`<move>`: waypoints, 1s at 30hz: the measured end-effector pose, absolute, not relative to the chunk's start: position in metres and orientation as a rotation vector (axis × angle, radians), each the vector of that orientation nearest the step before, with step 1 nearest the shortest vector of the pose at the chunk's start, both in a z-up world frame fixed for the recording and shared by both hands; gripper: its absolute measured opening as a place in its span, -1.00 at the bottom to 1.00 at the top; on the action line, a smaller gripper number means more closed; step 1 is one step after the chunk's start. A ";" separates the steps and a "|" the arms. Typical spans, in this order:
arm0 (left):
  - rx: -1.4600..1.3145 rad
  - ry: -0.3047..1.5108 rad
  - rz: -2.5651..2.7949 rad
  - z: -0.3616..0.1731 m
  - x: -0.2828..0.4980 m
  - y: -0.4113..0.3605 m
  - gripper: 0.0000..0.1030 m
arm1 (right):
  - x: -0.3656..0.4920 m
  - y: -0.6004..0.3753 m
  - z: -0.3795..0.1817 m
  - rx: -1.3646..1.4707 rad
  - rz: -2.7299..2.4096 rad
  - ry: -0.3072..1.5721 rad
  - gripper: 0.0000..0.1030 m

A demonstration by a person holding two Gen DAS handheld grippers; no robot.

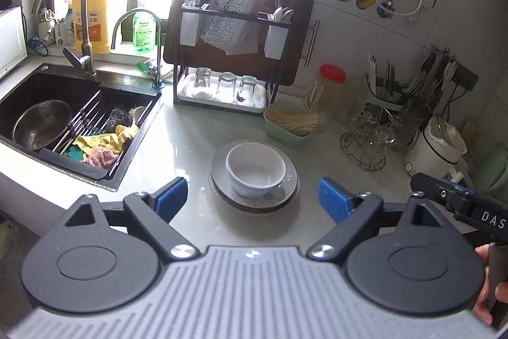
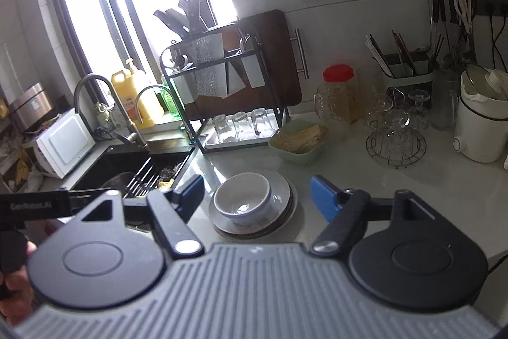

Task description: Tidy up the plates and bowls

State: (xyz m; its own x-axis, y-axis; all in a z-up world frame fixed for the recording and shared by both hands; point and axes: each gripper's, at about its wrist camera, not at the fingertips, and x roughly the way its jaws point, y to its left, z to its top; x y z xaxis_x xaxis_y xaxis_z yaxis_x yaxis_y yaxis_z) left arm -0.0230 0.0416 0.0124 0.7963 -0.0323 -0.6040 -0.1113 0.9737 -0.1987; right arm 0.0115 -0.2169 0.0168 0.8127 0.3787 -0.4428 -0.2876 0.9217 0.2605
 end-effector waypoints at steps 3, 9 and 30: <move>-0.220 0.659 0.053 0.005 -0.035 0.040 0.86 | -0.001 -0.216 0.009 0.152 0.342 0.507 0.72; -0.187 0.668 0.061 -0.005 -0.051 0.032 0.89 | -0.015 -0.218 -0.010 0.142 0.301 0.539 0.75; -0.176 0.675 0.072 -0.009 -0.073 0.008 0.91 | -0.040 -0.233 -0.013 0.129 0.299 0.528 0.75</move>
